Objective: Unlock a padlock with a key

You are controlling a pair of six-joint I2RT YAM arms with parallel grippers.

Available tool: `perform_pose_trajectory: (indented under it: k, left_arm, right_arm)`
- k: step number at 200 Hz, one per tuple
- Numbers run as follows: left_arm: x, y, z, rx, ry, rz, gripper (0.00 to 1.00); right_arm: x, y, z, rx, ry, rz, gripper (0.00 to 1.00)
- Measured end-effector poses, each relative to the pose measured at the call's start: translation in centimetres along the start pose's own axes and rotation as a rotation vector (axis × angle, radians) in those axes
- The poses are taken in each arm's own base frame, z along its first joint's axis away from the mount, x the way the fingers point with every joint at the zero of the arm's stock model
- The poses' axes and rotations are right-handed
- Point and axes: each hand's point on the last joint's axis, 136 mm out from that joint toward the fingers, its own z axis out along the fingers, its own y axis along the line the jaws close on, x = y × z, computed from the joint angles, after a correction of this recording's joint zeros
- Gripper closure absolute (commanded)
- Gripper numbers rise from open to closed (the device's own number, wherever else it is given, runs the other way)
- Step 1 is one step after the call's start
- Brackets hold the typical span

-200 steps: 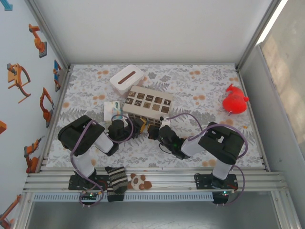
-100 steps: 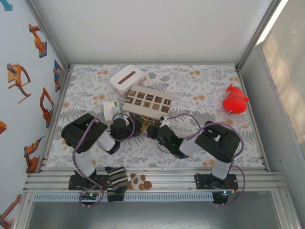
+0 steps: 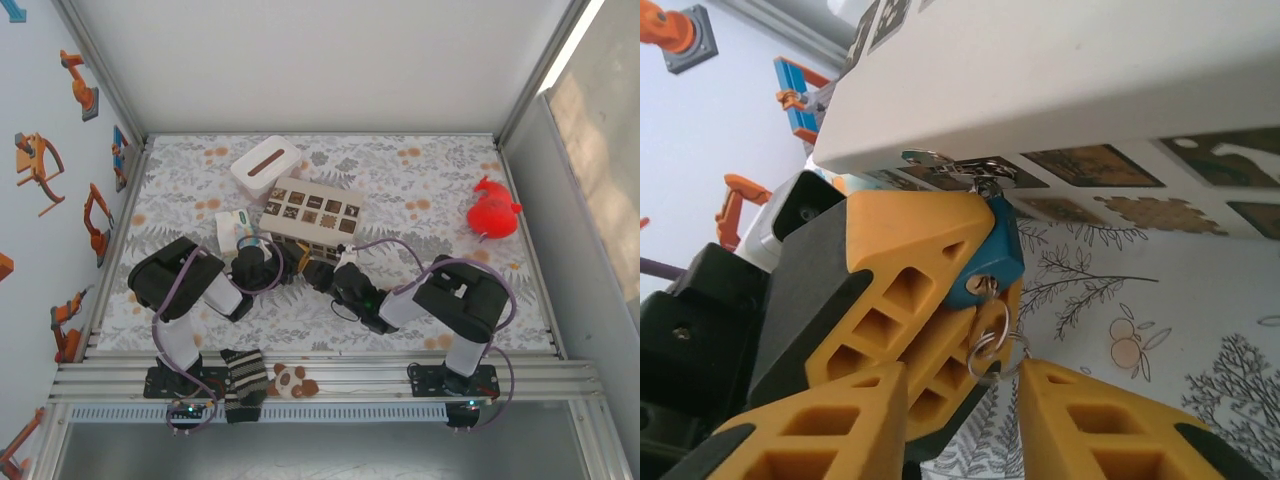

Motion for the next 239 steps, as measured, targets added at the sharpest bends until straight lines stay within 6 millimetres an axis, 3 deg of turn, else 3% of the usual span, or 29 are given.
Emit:
perform_pose_trajectory:
  k: [30,53,91,116,138,178,211,239]
  left_arm:
    - [0.0,-0.2,-0.1,-0.014,0.001,-0.004,0.92]
    - [0.2,-0.7,0.0,-0.021,0.012,-0.007,0.98]
    - [0.4,-1.1,-0.2,-0.037,0.031,-0.014,0.99]
    - [0.6,-0.9,-0.3,-0.060,0.039,-0.023,1.00]
    - [0.8,-0.8,-0.4,-0.075,0.048,-0.031,1.00]
    - [0.8,-1.3,-0.5,-0.078,0.054,-0.039,1.00]
    - [0.8,-1.5,-0.4,-0.082,0.059,-0.048,1.00]
    - [0.9,-1.8,-0.1,-0.087,0.067,-0.053,1.00]
  right_arm:
    - [-1.0,-0.1,-2.6,0.003,-0.010,-0.041,0.51]
    - [-2.4,1.2,-4.3,0.014,-0.012,-0.150,0.49]
    - [-5.6,5.8,-7.3,0.014,-0.017,-0.542,0.49]
    - [-6.1,6.8,-8.5,0.030,0.008,-0.873,0.49]
    - [-4.6,6.4,-8.7,0.055,0.071,-1.212,0.49]
    - [-3.2,3.4,-7.3,0.140,0.182,-1.710,0.41]
    - [-2.3,1.7,-6.0,0.157,0.259,-1.923,0.41]
    - [-1.6,0.7,-4.8,0.160,0.302,-2.014,0.52]
